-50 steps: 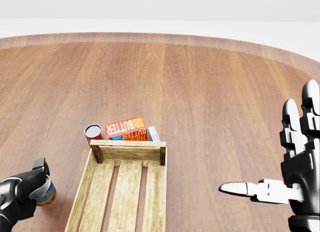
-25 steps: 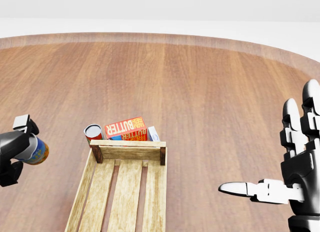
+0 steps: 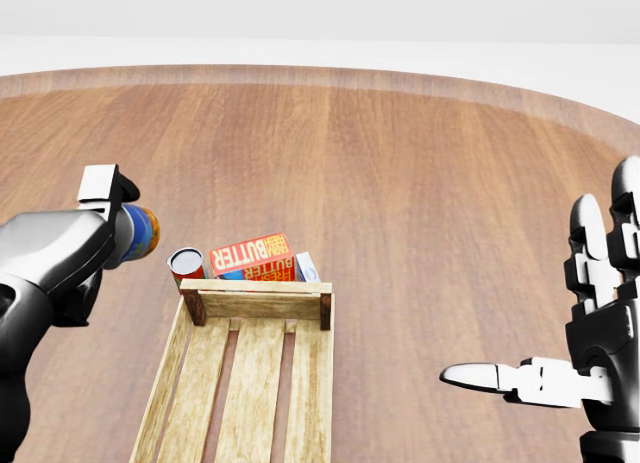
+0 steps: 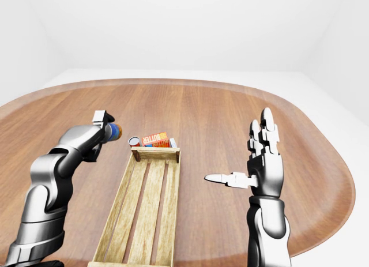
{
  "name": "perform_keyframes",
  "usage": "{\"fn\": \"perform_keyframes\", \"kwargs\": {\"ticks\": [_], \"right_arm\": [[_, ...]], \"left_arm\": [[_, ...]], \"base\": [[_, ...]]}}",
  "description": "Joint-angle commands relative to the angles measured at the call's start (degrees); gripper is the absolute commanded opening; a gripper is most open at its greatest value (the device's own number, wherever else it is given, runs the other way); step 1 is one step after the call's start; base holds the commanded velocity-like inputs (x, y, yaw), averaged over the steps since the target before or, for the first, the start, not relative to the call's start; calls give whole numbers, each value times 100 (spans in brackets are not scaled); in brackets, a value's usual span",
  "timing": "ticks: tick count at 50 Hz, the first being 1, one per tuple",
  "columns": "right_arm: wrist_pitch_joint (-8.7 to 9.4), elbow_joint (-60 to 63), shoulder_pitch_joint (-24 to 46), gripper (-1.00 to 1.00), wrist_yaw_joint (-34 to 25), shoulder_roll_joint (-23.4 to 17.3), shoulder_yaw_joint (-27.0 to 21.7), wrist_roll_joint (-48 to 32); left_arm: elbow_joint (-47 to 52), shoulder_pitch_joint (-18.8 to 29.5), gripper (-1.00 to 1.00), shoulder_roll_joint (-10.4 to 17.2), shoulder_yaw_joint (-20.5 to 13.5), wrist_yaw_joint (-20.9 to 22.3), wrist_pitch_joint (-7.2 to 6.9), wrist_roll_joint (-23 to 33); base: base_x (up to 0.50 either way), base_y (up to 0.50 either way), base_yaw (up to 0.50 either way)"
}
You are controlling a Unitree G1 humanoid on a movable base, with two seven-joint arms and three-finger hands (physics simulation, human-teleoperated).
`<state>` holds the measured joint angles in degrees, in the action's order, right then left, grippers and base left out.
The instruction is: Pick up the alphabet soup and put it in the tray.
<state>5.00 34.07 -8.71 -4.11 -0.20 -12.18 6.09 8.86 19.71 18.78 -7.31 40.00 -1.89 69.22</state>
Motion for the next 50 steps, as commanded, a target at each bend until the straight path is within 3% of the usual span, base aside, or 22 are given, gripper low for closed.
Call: {"fn": "perform_keyframes", "kwargs": {"ticks": [1, 15, 21, 25, 41, 50], "right_arm": [[0, 64, -9, 100, -1, 2, -17, 21], [0, 37, 13, 100, 7, -2, -51, 30], [0, 47, 22, 100, 16, -4, -32, 32], [0, 43, 23, 100, 14, -5, -45, 44], [0, 83, 14, 100, 23, 0, -70, 77], [0, 98, 6, 100, 33, 5, -70, 83]], "left_arm": [[-95, 170, -100, -701, 635, 0, 341, 721], [-763, 285, -100, -1325, 1239, 0, 596, 1389], [-710, 276, -100, -1535, 1359, 0, 595, 1349], [-987, 203, -100, -1549, 1479, 0, 689, 1544], [-2003, -41, -100, -1625, 1651, 0, 689, 1831], [-2029, -145, -100, -1550, 1650, 0, 689, 1891]], "base": [[0, 0, 0], [0, 0, 0], [0, 0, 0], [0, 0, 0], [0, 0, 0], [0, 0, 0]]}}
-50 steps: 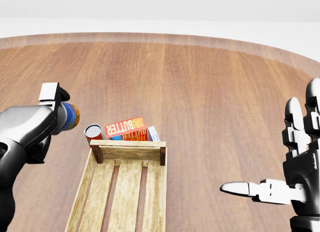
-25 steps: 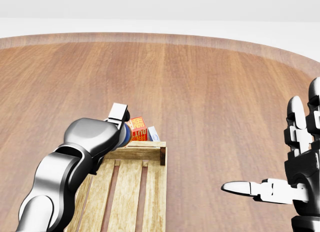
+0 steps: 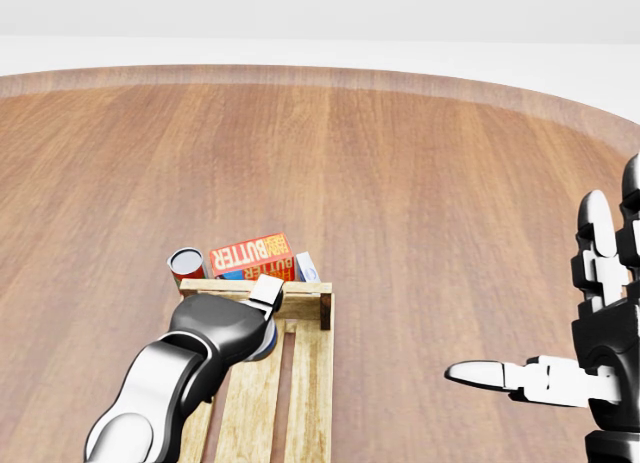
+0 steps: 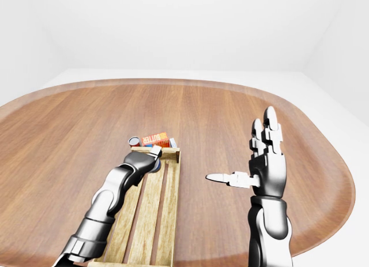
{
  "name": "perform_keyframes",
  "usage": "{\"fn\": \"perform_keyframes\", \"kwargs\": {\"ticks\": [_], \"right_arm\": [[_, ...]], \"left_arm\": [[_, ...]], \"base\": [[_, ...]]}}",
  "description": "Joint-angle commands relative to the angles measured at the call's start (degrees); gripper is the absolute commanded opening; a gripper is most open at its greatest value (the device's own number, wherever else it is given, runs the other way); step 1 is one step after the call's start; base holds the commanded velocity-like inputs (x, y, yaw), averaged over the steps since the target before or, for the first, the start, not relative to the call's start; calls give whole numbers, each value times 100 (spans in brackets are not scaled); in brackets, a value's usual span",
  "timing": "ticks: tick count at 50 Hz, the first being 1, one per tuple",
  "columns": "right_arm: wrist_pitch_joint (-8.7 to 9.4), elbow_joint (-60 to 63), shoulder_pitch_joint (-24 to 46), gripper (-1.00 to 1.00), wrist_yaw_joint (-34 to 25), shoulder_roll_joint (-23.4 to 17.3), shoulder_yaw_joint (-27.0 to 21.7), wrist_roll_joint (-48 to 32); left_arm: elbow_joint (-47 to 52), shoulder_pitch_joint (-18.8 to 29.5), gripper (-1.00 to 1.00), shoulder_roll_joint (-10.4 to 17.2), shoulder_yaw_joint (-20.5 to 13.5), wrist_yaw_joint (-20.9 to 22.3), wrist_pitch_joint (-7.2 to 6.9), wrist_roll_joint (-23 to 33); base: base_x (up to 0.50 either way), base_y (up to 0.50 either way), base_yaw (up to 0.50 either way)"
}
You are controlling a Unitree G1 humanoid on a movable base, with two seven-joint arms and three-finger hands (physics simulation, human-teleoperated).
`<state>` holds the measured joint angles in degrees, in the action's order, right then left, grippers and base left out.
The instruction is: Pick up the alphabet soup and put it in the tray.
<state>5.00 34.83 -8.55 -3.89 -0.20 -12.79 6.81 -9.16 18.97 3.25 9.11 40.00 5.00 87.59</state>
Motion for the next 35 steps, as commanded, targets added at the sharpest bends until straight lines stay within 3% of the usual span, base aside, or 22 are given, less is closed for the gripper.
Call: {"fn": "perform_keyframes", "kwargs": {"ticks": [1, 35], "right_arm": [[0, 26, -10, 100, 12, 5, -12, 14], [0, 33, 9, 100, 40, 1, -12, -12]], "left_arm": [[-195, -106, -100, 13, 17, 0, 0, 44], [-1875, 231, -100, -14, 98, 0, 0, -88]], "base": [[0, 0, 0], [0, 0, 0]]}}
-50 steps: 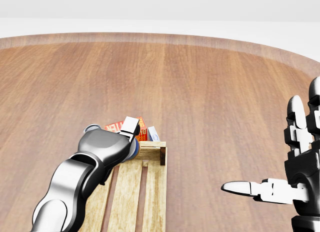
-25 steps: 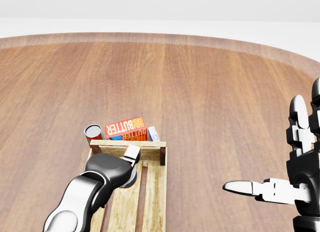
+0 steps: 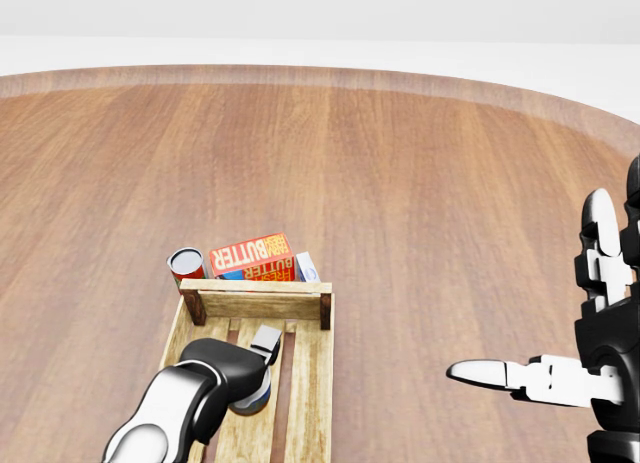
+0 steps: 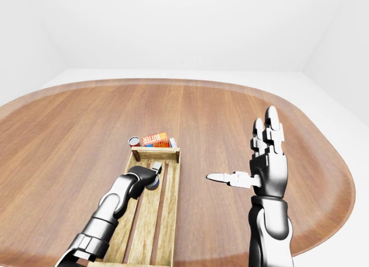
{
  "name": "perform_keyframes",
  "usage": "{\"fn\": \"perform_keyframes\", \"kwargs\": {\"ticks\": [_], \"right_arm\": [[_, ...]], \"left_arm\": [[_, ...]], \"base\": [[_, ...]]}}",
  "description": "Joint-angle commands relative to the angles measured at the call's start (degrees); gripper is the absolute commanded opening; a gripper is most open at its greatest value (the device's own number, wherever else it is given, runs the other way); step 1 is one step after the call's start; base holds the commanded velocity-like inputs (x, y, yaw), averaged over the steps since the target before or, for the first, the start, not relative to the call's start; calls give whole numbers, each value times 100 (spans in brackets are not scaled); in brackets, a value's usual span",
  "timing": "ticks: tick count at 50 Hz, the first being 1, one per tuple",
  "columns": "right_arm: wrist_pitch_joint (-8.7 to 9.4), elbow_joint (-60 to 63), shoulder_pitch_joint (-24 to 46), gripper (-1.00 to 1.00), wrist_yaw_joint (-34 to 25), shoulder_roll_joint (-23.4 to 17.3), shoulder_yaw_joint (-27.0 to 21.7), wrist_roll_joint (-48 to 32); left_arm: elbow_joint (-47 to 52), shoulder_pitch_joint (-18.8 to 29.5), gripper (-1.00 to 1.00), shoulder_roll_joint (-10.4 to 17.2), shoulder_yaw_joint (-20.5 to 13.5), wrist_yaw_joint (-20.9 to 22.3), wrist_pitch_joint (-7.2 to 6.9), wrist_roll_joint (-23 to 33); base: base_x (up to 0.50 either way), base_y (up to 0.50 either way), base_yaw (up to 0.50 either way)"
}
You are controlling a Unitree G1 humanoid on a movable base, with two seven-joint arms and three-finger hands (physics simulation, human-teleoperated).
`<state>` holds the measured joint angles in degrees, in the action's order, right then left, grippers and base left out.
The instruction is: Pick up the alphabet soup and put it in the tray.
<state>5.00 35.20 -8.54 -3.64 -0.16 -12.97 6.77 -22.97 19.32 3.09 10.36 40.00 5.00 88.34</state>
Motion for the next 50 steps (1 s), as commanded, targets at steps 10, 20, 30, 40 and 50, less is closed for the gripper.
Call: {"fn": "perform_keyframes", "kwargs": {"ticks": [10, 20, 30, 40, 50], "right_arm": [[0, -19, 12, 100, 15, -6, 2, -8], [0, 21, -1, 100, 6, -7, -5, -3], [0, 25, -3, 100, -2, -1, -17, -2], [0, 20, 8, 100, -5, -4, -17, -5], [0, -37, 17, 100, 3, -6, 25, -37]], "left_arm": [[-1214, 537, -100, 6, -38, 0, 0, -249], [-1700, 724, -100, -18, -15, -204, 0, -293], [-2101, 918, -100, -4, 19, -405, -21, -352], [-2164, 952, 100, -3, 14, -404, -103, -367], [-1338, 780, 100, 73, -82, 0, -61, -491]], "base": [[0, 0, 0], [0, 0, 0], [0, 0, 0], [0, 0, 0], [0, 0, 0]]}}
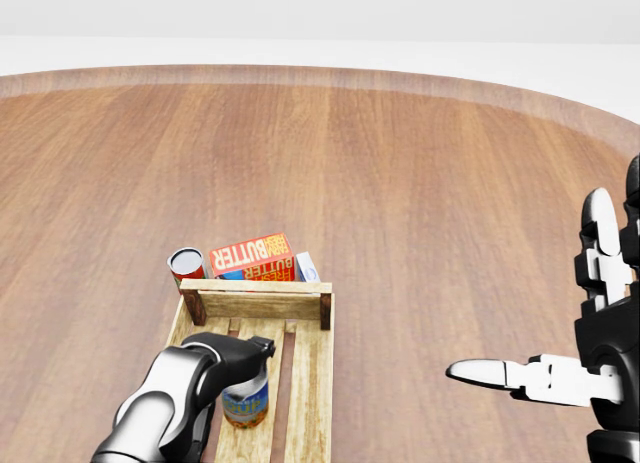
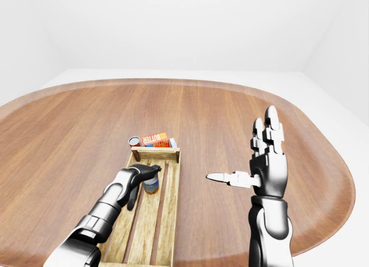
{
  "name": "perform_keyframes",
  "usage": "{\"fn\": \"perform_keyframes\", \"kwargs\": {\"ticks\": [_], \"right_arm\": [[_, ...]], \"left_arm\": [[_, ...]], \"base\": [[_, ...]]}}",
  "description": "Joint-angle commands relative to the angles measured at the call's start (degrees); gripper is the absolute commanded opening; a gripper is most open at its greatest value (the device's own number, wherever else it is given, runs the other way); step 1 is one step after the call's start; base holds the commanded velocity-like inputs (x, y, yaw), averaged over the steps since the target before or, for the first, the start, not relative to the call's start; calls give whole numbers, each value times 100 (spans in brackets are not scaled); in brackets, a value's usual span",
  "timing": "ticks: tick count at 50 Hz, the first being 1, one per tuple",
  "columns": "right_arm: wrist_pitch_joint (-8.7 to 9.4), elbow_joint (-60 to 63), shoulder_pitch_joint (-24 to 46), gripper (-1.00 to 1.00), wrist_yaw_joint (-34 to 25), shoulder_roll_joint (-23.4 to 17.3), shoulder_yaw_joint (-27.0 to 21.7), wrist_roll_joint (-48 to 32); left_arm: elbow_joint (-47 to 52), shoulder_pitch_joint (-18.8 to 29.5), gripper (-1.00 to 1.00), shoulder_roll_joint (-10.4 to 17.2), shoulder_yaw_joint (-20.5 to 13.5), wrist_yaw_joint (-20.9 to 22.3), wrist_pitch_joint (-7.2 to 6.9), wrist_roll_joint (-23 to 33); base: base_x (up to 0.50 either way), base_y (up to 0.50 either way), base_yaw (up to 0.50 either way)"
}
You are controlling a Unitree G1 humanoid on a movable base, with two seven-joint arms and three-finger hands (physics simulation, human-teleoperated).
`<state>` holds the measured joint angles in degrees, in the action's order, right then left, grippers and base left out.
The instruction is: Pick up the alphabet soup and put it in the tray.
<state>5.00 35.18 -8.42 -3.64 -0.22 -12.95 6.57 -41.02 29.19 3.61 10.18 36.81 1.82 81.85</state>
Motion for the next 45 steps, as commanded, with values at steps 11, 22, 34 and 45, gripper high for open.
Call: {"fn": "perform_keyframes", "kwargs": {"ticks": [11, 22, 34, 45], "right_arm": [[0, -47, -12, 100, 6, 8, 83, -44], [0, -100, 1, 100, 18, 7, 142, -78], [0, -38, -12, 100, 18, 3, 83, -34], [0, -49, -8, 100, 28, 12, 123, -68]], "left_arm": [[1873, -446, 100, 89, -258, 319, 273, -142], [3686, -764, 100, 177, -491, 319, 227, -477], [5273, -996, 100, 358, -920, 319, -30, -1305], [5295, -1120, 100, 744, -1410, 319, -537, -2339]], "base": [[0, 0, 0], [0, 0, 0], [0, 0, 0], [0, 0, 0]]}}
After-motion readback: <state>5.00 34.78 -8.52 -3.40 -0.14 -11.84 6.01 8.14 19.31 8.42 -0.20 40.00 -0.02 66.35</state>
